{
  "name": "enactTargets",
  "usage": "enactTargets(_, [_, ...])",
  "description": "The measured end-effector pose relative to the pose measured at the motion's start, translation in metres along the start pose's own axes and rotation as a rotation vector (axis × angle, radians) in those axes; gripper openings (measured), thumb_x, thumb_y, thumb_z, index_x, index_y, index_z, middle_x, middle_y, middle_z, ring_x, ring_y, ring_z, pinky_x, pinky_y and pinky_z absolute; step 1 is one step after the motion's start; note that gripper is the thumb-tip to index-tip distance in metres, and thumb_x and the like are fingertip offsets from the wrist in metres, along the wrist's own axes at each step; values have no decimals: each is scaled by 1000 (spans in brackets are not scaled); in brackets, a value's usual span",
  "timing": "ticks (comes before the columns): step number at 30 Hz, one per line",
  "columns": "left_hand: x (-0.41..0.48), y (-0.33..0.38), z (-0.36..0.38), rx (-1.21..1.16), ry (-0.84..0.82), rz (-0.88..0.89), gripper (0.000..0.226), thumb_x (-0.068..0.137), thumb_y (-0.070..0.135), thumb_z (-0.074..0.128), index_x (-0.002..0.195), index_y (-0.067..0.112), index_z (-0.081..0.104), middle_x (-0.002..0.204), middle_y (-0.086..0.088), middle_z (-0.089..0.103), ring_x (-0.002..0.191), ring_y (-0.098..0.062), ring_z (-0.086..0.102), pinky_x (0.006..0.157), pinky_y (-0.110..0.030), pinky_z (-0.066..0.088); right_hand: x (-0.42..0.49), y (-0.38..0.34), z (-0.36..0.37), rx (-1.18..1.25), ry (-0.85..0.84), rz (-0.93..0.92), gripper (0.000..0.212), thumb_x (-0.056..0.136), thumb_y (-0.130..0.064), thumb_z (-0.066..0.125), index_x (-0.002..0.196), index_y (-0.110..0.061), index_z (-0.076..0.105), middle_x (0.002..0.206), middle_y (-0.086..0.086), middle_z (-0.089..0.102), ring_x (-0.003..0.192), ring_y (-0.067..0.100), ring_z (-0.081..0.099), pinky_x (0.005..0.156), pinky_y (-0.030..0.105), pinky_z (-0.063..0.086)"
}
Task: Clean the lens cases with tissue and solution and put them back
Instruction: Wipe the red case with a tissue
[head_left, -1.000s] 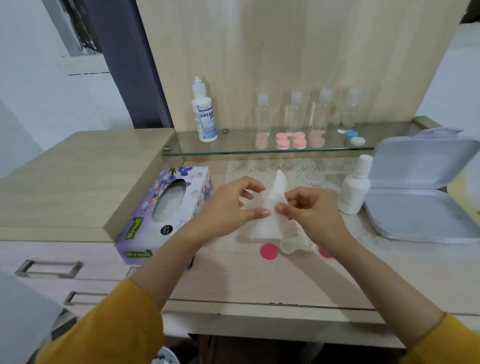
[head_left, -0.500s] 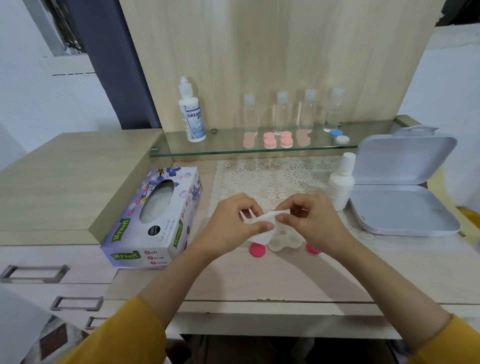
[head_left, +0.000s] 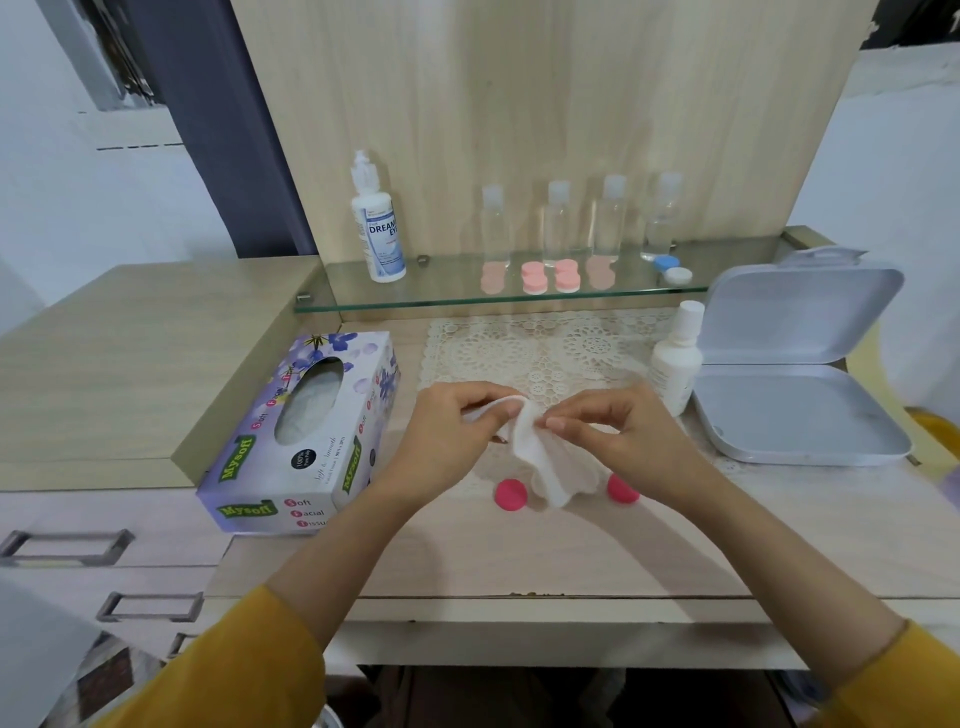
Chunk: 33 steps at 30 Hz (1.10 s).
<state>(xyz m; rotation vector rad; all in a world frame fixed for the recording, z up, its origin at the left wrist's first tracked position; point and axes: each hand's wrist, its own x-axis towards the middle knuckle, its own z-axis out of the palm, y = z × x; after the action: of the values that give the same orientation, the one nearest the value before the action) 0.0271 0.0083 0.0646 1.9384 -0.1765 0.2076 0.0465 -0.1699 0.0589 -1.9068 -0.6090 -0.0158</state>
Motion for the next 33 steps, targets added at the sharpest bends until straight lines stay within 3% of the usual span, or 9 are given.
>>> enactTargets(4, [-2,1,2,-135,12,-67,8,84,18,62,89,18,69,93,7,69,86,-5,65,71,-17,52,1,5,1,-1,19,-38,20,79,4,64,89,-11,74,90,0,70,84,9,65,79,19,50])
enactTargets(9, [-3,-6,3,-57,80,-78,11,75,14,73,85,13,68,84,5,67,78,-1,60,69,-13,46,0,5,4,32,29,-39,31,80,9,59,88,-16,73,90,1,71,85,15,65,78,31,52])
enactTargets(16, [-1,-5,-14,-104,-81,-120,11,82,3,62,81,15,63,86,2,65,82,-9,59,72,-20,46,-2,12,-5,4,31,91,12,79,-12,69,84,-23,73,81,7,71,74,34,64,70,44,53])
enactTargets(17, [-1,-4,-15,-117,-112,-114,13,83,2,62,82,14,64,85,4,65,82,-7,59,71,-18,48,-3,11,-4,31,3,115,10,77,-16,72,84,-22,74,78,5,70,70,31,64,64,42,54])
enactTargets(19, [-1,-3,-14,-134,-149,-110,13,83,1,62,84,13,66,88,4,65,82,-6,60,69,-17,49,-4,7,1,69,-41,118,10,73,-16,75,83,-15,73,69,-6,68,57,10,60,53,21,49])
enactTargets(21, [-2,-4,-11,-161,-154,-119,12,81,2,63,87,13,67,92,-1,65,82,-7,62,68,-18,50,-4,4,8,88,-56,99,8,71,-10,77,78,-9,72,60,-12,64,53,3,53,52,13,41])
enactTargets(25, [-4,-9,-3,-228,-47,-191,22,76,1,69,90,14,60,94,-7,63,78,-10,64,65,-21,52,-2,7,14,104,-31,105,14,70,-4,76,66,-11,65,58,-7,58,57,12,49,61,27,42])
enactTargets(29, [-6,-14,3,-208,124,-141,27,74,-3,70,80,14,49,94,-1,63,76,-12,64,71,-25,53,-3,12,20,125,23,105,15,71,-3,74,64,-9,63,62,10,61,57,17,51,62,41,47])
enactTargets(33, [-11,-16,9,-175,118,-88,20,74,-1,71,74,18,66,99,6,65,80,-1,63,72,-14,49,-5,13,26,154,44,123,10,73,-3,73,67,-7,66,58,9,62,55,21,56,60,38,47])
